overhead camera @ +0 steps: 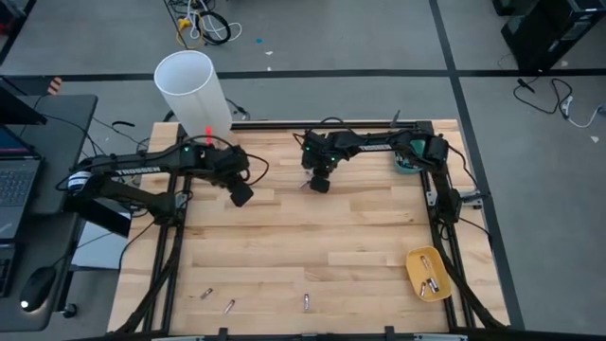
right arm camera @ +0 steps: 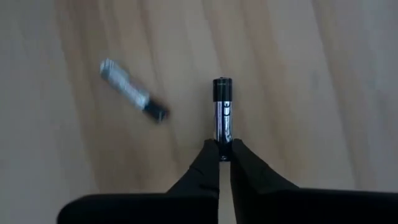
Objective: Sort batteries
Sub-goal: Put the silver battery into the yellow bin
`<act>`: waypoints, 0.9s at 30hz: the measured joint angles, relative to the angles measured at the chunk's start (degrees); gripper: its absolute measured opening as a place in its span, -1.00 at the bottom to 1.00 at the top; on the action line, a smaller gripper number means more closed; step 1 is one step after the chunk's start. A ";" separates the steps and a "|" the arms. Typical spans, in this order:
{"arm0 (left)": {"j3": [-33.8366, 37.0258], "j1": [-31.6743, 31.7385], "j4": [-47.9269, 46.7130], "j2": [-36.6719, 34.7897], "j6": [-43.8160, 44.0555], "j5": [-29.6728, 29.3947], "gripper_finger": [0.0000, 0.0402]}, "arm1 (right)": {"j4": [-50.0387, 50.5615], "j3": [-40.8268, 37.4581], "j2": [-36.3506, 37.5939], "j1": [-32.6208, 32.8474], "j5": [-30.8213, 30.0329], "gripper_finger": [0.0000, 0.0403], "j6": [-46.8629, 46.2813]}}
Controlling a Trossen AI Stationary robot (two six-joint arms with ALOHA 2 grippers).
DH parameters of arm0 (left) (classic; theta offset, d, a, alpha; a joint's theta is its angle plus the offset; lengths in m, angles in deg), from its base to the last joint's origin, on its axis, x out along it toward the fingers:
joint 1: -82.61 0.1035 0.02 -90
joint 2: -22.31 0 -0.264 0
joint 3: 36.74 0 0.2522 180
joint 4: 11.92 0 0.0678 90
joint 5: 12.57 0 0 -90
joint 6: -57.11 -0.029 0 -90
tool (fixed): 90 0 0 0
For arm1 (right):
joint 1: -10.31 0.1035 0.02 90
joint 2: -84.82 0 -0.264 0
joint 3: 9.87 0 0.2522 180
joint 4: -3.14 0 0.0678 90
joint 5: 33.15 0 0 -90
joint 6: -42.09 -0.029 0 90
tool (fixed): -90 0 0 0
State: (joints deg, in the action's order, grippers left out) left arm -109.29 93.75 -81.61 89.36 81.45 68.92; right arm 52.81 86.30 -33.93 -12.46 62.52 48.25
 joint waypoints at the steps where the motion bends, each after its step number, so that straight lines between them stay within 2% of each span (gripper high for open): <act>1: 0.00 0.00 1.90 0.00 -1.01 0.03 -0.85 | 1.23 -0.04 1.05 0.00 0.02 -0.97 -1.34; 13: 0.00 0.00 21.61 0.64 -14.37 3.05 -0.85 | 19.86 -0.34 18.67 3.05 0.42 -0.96 -13.62; 19: 0.00 -0.02 28.92 4.25 -19.42 8.91 -0.85 | 28.63 -6.63 28.90 7.27 0.42 -0.96 -21.79; 27: 0.00 -0.02 35.69 12.62 -21.14 14.54 -0.85 | 31.83 -17.85 42.95 19.11 0.79 -0.96 -43.76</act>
State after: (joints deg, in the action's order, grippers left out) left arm -109.29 93.73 -45.92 101.98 60.31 83.46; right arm 84.64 68.45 9.02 6.65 63.32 4.49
